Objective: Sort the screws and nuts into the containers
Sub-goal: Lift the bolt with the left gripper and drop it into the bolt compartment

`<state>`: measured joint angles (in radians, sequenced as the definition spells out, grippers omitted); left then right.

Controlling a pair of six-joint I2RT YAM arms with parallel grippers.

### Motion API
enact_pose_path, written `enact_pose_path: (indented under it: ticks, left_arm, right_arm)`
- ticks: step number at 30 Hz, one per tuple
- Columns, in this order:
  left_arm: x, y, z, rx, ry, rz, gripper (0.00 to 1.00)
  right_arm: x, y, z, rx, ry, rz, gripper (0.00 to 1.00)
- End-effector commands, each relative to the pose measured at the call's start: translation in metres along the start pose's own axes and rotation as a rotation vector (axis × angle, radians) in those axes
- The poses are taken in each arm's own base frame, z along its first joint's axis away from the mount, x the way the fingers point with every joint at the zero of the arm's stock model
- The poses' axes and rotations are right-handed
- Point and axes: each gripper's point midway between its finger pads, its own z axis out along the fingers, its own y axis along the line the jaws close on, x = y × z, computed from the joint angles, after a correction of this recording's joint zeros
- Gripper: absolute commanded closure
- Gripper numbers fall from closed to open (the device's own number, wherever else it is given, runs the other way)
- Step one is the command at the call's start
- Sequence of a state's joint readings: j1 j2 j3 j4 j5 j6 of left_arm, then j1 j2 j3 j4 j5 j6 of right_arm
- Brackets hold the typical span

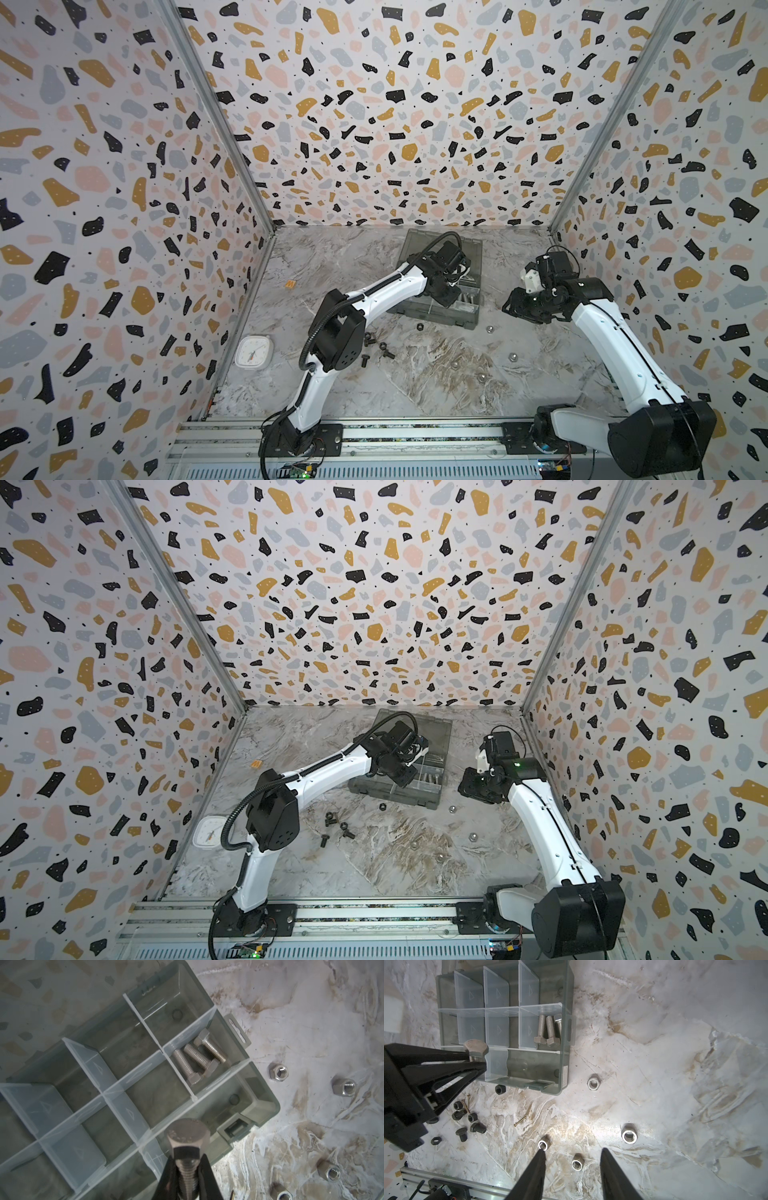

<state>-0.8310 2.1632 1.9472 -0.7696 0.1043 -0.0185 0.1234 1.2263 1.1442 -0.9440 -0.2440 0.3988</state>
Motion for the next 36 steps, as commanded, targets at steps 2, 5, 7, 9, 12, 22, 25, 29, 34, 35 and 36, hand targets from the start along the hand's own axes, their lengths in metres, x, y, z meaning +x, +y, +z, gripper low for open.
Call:
enact_pose_path:
  ticks: [2, 5, 7, 9, 12, 22, 25, 29, 34, 35, 36]
  left_arm:
    - [-0.019, -0.022, -0.004, 0.1, -0.048, 0.005, 0.97]
    - [-0.024, -0.028, 0.001, 0.134, -0.066, -0.001, 0.96]
    - [-0.028, -0.03, 0.003, 0.152, -0.081, -0.01, 0.96]
    - [-0.033, -0.034, 0.005, 0.174, -0.1, -0.018, 0.96]
    - [-0.041, -0.036, 0.011, 0.193, -0.123, -0.036, 0.95]
    - [-0.059, -0.037, 0.029, 0.22, -0.17, -0.053, 0.95]
    - [-0.06, -0.037, 0.035, 0.22, -0.172, -0.052, 0.95]
    - [-0.061, -0.034, 0.043, 0.219, -0.171, -0.06, 0.95]
    - [-0.057, -0.03, 0.051, 0.229, -0.158, -0.073, 0.92]
    - [-0.056, -0.03, 0.052, 0.232, -0.154, -0.076, 0.91]
    - [-0.055, -0.029, 0.054, 0.234, -0.15, -0.081, 0.9]
  right_arm:
    - [-0.016, 0.006, -0.006, -0.02, -0.033, -0.004, 0.54]
    - [-0.02, 0.004, -0.003, -0.017, -0.03, 0.004, 0.54]
    - [-0.022, 0.003, 0.0, -0.013, -0.026, 0.005, 0.54]
    - [-0.025, 0.002, 0.0, -0.01, -0.028, 0.004, 0.54]
    - [-0.028, 0.0, 0.001, -0.004, -0.029, 0.007, 0.54]
    - [-0.026, -0.01, 0.003, 0.017, -0.024, 0.024, 0.54]
    - [-0.028, -0.013, 0.004, 0.022, -0.025, 0.026, 0.54]
    - [-0.033, -0.016, 0.003, 0.031, -0.029, 0.028, 0.54]
    - [-0.034, -0.019, 0.004, 0.039, -0.023, 0.033, 0.54]
    - [-0.034, -0.02, 0.005, 0.04, -0.021, 0.034, 0.54]
    - [-0.034, -0.02, 0.006, 0.039, -0.019, 0.034, 0.54]
